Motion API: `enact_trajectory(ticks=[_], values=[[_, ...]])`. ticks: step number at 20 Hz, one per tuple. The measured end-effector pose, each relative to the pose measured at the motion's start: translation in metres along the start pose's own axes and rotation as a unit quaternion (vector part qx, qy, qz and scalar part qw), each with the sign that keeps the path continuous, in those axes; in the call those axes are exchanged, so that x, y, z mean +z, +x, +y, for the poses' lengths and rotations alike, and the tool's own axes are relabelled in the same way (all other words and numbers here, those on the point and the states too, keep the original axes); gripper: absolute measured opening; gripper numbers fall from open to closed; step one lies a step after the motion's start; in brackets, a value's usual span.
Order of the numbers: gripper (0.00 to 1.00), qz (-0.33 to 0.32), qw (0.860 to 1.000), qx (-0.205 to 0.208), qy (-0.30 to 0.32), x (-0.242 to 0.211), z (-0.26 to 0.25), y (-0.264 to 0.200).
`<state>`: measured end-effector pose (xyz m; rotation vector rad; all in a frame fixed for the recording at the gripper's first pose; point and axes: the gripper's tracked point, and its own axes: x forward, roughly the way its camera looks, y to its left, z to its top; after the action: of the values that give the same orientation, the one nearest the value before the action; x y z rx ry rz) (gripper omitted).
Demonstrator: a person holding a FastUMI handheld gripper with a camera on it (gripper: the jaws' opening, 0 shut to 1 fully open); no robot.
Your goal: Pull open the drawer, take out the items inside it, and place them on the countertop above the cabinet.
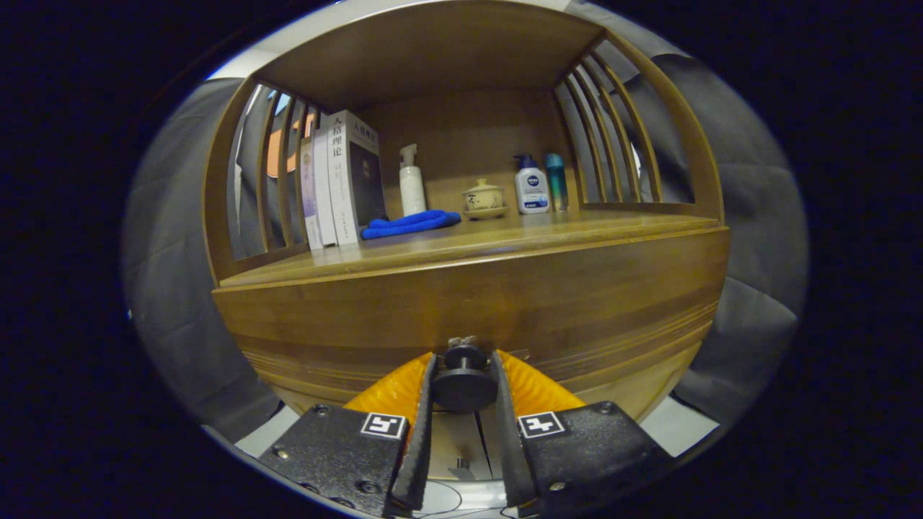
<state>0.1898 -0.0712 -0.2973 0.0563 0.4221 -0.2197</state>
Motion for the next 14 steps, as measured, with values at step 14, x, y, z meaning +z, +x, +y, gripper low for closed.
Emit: enact_trajectory(ticks=[14], values=[[0.36, 0.013, 1.0, 0.011, -0.026, -0.017, -0.006, -0.065]])
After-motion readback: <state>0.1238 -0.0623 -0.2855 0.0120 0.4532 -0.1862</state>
